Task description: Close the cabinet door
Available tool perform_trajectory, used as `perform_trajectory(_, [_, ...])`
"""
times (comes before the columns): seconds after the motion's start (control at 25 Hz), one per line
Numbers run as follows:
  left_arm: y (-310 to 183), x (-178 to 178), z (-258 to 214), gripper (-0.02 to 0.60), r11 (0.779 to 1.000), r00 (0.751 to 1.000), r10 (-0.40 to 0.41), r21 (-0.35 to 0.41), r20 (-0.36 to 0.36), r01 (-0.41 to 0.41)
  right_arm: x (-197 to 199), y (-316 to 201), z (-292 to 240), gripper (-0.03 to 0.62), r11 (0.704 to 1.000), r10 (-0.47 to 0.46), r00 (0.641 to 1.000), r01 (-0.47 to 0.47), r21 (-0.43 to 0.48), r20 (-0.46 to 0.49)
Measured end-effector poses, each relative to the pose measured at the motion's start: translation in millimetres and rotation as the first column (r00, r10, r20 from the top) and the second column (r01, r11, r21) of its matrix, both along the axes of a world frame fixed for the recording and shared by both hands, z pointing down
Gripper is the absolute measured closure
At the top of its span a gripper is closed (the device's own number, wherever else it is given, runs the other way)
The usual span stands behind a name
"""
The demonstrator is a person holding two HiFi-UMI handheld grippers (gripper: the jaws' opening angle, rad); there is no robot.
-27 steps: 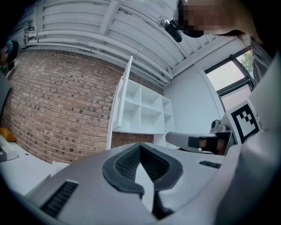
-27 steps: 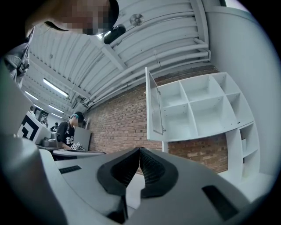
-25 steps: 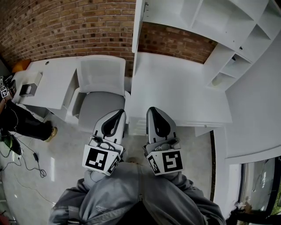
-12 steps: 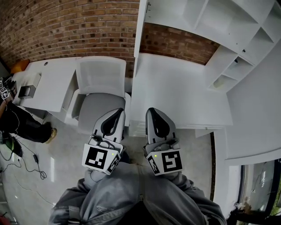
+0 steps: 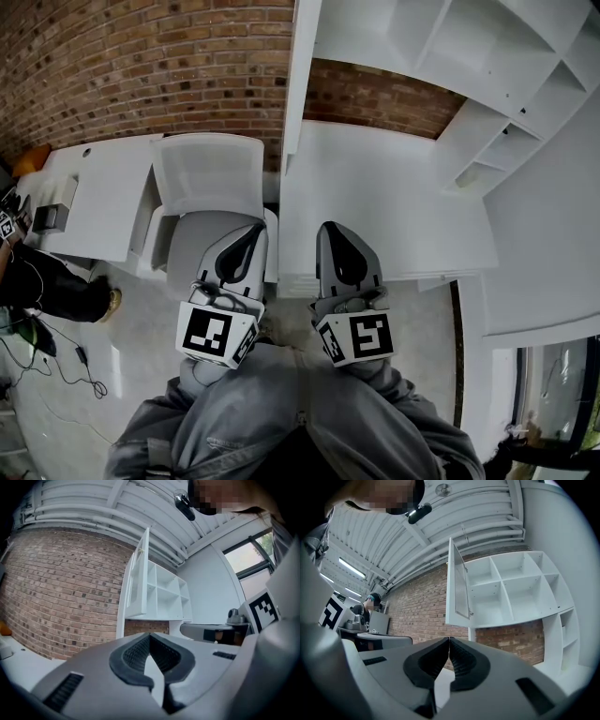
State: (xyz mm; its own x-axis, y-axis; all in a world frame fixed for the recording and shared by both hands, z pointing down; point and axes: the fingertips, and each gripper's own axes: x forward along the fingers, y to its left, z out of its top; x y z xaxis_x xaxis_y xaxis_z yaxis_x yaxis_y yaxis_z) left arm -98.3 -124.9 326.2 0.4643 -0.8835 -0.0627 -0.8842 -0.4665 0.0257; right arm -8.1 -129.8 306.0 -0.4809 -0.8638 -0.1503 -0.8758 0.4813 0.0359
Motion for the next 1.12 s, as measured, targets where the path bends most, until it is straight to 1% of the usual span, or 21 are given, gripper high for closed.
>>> perform_trajectory(0.2, [-23.9,-6.7,3.7,0.577,1.000,1.000,0.016,-0.004,0.011,-0.016,-9.9,-20.2,3.6,0.568,1.000,0.019,1.000,-0.019,-0.006,-0.005])
perform_trajectory(0.48, [-52.3,-8.9,5.8,0.577,0.996,0.996,0.086,-0.001,0.007,-0.086,-18.5,-43.8,7.0,0.568,0.998,0.069,0.998,-0.069,-0.006,-0.002])
perform_trajectory(0.72, [-65.3,-6.6,12.1,0.577,0.991,0.991,0.136,-0.018,0.003,-0.136,-14.8,-53.5,17.2,0.568,0.992,0.122,0.992,-0.122,-0.040,0.011])
perform_trajectory(0.92, [-70.9,-9.2,18.7,0.577,0.990,0.991,0.132,-0.039,-0.011,-0.133,-17.9,-60.0,22.5,0.567,0.992,0.116,0.993,-0.116,-0.059,0.000])
perform_trajectory(1.12, [-81.3,-7.7,11.5,0.577,0.993,0.994,0.111,-0.034,-0.020,-0.112,-15.0,-70.0,15.8,0.567,0.994,0.098,0.995,-0.098,-0.056,-0.003])
